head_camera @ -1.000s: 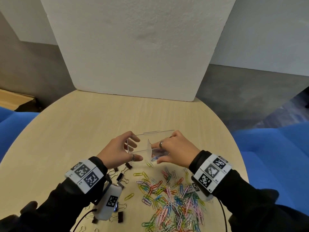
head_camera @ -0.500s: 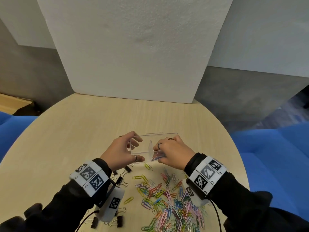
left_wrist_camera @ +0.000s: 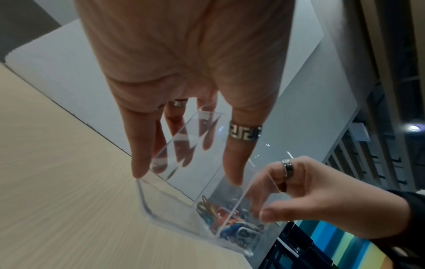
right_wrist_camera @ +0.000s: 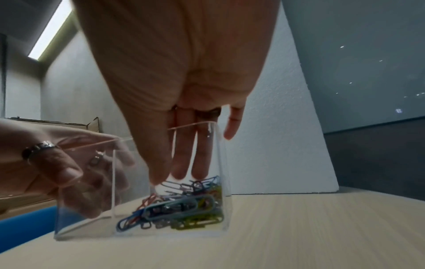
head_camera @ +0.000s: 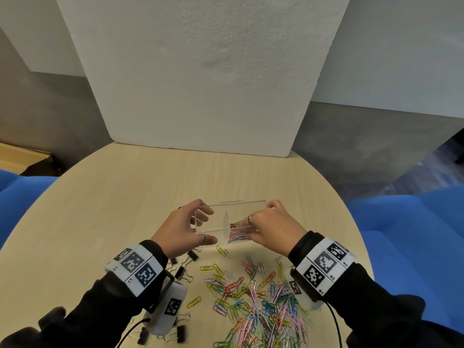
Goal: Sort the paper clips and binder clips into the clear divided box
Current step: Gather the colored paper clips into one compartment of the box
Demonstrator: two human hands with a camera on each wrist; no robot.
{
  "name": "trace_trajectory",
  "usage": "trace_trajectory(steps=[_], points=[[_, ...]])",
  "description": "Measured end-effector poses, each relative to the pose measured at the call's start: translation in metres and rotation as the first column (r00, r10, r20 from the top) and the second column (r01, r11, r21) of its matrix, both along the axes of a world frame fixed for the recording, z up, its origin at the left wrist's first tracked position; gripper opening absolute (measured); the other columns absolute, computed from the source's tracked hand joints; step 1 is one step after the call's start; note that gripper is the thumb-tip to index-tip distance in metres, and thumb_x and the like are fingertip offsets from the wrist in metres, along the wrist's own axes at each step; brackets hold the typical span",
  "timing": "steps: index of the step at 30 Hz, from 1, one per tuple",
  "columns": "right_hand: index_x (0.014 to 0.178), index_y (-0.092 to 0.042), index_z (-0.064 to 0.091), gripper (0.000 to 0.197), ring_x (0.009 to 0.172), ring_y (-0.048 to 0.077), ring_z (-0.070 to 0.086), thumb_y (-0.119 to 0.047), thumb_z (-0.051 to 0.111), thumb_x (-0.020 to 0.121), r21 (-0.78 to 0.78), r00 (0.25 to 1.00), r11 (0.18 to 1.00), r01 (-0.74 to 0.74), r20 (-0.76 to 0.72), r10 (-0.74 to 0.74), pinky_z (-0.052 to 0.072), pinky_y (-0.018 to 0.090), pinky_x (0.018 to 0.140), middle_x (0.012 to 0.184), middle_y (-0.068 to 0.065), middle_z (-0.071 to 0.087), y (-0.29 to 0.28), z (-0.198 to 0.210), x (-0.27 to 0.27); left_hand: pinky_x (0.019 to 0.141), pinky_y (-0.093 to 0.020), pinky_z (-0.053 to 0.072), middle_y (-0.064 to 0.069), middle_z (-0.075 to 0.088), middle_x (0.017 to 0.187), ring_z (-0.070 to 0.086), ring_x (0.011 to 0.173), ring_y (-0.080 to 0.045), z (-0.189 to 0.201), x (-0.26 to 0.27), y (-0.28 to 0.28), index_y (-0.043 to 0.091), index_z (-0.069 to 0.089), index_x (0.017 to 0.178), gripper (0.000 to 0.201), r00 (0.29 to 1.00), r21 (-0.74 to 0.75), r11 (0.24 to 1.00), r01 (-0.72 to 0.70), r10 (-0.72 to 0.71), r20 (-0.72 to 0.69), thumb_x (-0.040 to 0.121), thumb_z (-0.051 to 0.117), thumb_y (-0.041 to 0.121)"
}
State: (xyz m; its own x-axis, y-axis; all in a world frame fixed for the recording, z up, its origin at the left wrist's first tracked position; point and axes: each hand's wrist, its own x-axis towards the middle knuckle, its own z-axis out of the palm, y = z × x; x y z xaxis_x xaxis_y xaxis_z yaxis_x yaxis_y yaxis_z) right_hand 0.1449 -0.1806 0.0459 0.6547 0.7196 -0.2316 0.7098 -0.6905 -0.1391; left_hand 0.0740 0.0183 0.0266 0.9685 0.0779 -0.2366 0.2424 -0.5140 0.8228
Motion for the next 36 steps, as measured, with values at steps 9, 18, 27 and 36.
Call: trace_trajectory(steps=[9, 18, 27, 36], points=[[0.117, -0.028, 0.059, 0.028, 0.108, 0.014, 0.048, -0.035, 0.045, 0.094, 0.033, 0.999, 0.999, 0.027, -0.034, -0.026, 0.018, 0.035, 0.094, 0.118, -0.009, 0.057, 0.005, -0.011, -0.002, 0.077, -0.031, 0.053, 0.005, 0.060, 0.097, 0.056, 0.095, -0.014, -0.008, 0.006, -0.002, 0.029, 0.056, 0.097, 0.047, 1.000, 0.006, 1.000, -0.018, 0.018, -0.009, 0.061, 0.084, 0.019], [0.118, -0.014, 0.057, 0.032, 0.115, 0.015, 0.048, -0.032, 0.042, 0.096, 0.355, 0.963, 0.898, 0.259, -0.169, -0.211, 0.038, 0.034, 0.101, 0.127, 0.000, 0.053, 0.005, -0.058, -0.011, 0.070, -0.027, 0.044, -0.001, 0.059, 0.097, 0.058, 0.094, -0.023, -0.043, 0.028, 0.018, 0.025, 0.055, 0.095, 0.044, 0.968, -0.061, 0.967, -0.246, 0.248, 0.026, 0.063, 0.084, 0.016], [0.147, -0.012, 0.006, 0.058, 0.144, 0.016, -0.001, -0.034, 0.030, 0.099, -0.270, 0.934, 0.928, -0.257, -0.315, 0.167, 0.012, 0.040, 0.115, 0.156, 0.001, -0.006, -0.004, -0.111, -0.034, 0.077, -0.030, 0.044, -0.007, 0.060, 0.100, 0.058, 0.096, -0.024, -0.068, 0.045, 0.014, 0.019, 0.055, 0.098, 0.046, 0.963, -0.058, 0.961, -0.269, 0.267, -0.039, 0.063, 0.084, 0.014], [0.146, -0.010, 0.000, 0.059, 0.143, 0.017, -0.004, -0.040, 0.022, 0.100, -0.248, 0.904, 0.936, 0.249, -0.288, -0.316, 0.011, 0.034, 0.117, 0.155, 0.005, -0.011, -0.055, -0.111, 0.004, 0.079, -0.031, 0.044, -0.007, 0.059, 0.102, 0.057, 0.098, -0.024, -0.081, 0.052, -0.001, 0.016, 0.054, 0.101, 0.047, 0.972, -0.070, 0.972, -0.224, 0.218, -0.084, 0.064, 0.082, 0.012]])
